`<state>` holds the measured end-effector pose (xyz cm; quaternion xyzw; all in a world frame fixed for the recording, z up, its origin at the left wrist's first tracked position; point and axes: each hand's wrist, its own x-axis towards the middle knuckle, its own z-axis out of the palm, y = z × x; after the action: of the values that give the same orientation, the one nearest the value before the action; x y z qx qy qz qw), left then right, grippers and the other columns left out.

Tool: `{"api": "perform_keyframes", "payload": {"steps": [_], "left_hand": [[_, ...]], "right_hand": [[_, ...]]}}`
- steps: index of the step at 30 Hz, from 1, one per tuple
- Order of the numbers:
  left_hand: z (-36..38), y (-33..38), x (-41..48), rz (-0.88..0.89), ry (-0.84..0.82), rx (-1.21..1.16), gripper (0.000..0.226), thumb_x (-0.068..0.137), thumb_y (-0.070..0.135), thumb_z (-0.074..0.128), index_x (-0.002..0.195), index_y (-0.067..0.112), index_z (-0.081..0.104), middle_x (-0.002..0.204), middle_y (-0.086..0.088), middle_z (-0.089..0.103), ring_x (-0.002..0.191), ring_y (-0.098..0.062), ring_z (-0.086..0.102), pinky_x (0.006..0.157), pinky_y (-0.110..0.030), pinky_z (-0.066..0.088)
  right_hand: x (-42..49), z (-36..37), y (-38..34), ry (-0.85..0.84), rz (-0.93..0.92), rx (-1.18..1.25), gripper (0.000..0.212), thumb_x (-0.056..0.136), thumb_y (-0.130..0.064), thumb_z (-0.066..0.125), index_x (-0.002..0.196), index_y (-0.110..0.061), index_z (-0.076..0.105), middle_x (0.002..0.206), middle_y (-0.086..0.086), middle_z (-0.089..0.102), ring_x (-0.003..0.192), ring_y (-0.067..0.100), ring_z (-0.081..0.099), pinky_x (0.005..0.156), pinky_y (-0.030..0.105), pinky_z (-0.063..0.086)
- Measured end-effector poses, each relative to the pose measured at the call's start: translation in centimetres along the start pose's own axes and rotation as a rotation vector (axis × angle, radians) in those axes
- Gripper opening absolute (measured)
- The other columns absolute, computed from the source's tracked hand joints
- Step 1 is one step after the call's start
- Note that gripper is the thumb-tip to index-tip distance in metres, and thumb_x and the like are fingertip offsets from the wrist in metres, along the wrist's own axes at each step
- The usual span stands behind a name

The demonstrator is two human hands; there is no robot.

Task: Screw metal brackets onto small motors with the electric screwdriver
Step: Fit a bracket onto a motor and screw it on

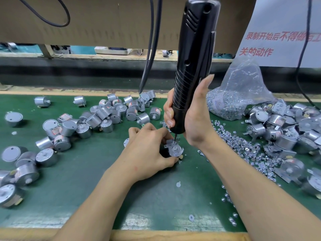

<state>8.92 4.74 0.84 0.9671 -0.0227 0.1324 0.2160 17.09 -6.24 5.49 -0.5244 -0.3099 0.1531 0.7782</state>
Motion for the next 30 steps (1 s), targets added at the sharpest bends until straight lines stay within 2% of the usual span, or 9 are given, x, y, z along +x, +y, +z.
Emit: {"api": "perform_keyframes", "payload": {"steps": [3,7,12,19,22,24,27,30], "left_hand": [[-0.02,0.10,0.00,0.005,0.003,0.011,0.046,0.069,0.057,0.072,0.106,0.032,0.060,0.088,0.022,0.051,0.098,-0.005,0.041,0.092,-0.033,0.024],[-0.03,0.16,0.02,0.012,-0.001,0.035,0.048,0.067,0.062,0.065,0.105,0.033,0.059,0.089,0.017,0.057,0.098,-0.006,0.043,0.090,-0.034,0.025],[-0.05,0.19,0.01,0.027,0.017,0.036,0.046,0.066,0.061,0.064,0.101,0.032,0.059,0.080,0.024,0.046,0.091,-0.006,0.041,0.088,-0.035,0.027],[-0.18,0.35,-0.01,0.031,0.026,0.074,0.045,0.065,0.062,0.063,0.097,0.030,0.060,0.079,0.019,0.046,0.086,-0.008,0.040,0.086,-0.037,0.030],[-0.27,0.44,0.06,0.028,0.017,0.094,0.042,0.064,0.064,0.060,0.091,0.032,0.054,0.080,0.016,0.049,0.087,-0.007,0.041,0.085,-0.036,0.029],[-0.33,0.46,0.01,0.029,0.019,0.091,0.039,0.064,0.063,0.060,0.088,0.034,0.048,0.078,0.017,0.047,0.087,-0.007,0.041,0.084,-0.037,0.029],[-0.28,0.37,0.03,0.030,0.010,0.109,0.043,0.065,0.065,0.057,0.091,0.031,0.054,0.080,0.015,0.051,0.090,-0.008,0.043,0.085,-0.037,0.029],[-0.16,0.23,0.06,0.031,0.007,0.119,0.046,0.067,0.066,0.058,0.090,0.026,0.057,0.084,0.011,0.056,0.091,-0.010,0.045,0.085,-0.037,0.029]], "right_hand": [[-0.01,0.04,0.08,-0.019,-0.008,-0.017,0.085,0.060,-0.101,0.033,0.060,-0.020,0.055,0.053,0.003,0.049,0.041,0.020,0.043,0.048,0.028,0.039],[0.02,-0.12,0.34,0.001,-0.003,-0.025,0.085,0.076,-0.093,0.016,0.060,-0.019,0.055,0.052,0.004,0.049,0.041,0.021,0.043,0.048,0.027,0.039],[-0.02,-0.03,0.50,-0.010,-0.017,-0.053,0.086,0.063,-0.100,0.030,0.062,-0.018,0.054,0.052,0.002,0.050,0.041,0.021,0.043,0.047,0.026,0.039],[-0.08,0.24,0.65,-0.033,0.006,-0.062,0.083,0.060,-0.103,0.031,0.059,-0.022,0.053,0.051,0.001,0.047,0.039,0.020,0.040,0.047,0.026,0.037],[-0.16,0.31,0.56,-0.030,0.017,-0.073,0.085,0.062,-0.103,0.032,0.059,-0.021,0.052,0.051,0.002,0.046,0.040,0.021,0.039,0.046,0.027,0.036],[-0.16,0.23,0.55,-0.017,0.033,-0.065,0.086,0.071,-0.100,0.027,0.060,-0.018,0.051,0.051,0.003,0.046,0.040,0.021,0.038,0.045,0.027,0.035],[-0.12,0.17,0.54,-0.004,0.047,-0.061,0.078,0.077,-0.086,0.019,0.060,-0.016,0.050,0.051,0.004,0.045,0.039,0.021,0.037,0.045,0.026,0.035],[-0.10,0.35,0.62,-0.002,0.054,-0.073,0.078,0.076,-0.085,0.020,0.059,-0.016,0.050,0.051,0.005,0.045,0.038,0.022,0.037,0.045,0.027,0.034]]}}
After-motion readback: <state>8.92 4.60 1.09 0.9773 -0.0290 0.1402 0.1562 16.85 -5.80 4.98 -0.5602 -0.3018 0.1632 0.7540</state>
